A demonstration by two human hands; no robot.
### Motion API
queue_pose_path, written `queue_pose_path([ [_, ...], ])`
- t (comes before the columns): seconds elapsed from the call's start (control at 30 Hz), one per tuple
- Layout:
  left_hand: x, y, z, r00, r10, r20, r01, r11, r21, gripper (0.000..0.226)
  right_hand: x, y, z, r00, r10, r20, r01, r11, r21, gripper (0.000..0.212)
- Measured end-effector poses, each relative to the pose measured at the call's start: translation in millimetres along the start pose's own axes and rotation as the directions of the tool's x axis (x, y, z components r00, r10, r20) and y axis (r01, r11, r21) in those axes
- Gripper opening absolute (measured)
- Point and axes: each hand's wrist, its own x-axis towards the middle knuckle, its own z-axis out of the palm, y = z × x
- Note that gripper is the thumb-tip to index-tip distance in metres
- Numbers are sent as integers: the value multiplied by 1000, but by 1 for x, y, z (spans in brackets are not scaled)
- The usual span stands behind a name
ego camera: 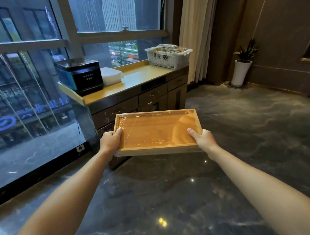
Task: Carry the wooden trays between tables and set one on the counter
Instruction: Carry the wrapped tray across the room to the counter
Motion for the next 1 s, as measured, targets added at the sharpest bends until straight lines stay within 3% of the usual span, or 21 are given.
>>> queue_pose_path([
  [0.17,105,23,44,1000,-8,-6,8,1000,-2,37,120,-11,14,1000,7,25,-7,1000,-10,61],
  [0.53,372,81,156,994,-67,-87,68,998,10,41,438,-51,42,994,-33,109,35,999,-16,52],
  [1.0,697,125,236,977,-149,-154,150,989,0,44,779,-126,120,983,-7,182,12,1000,-28,54],
])
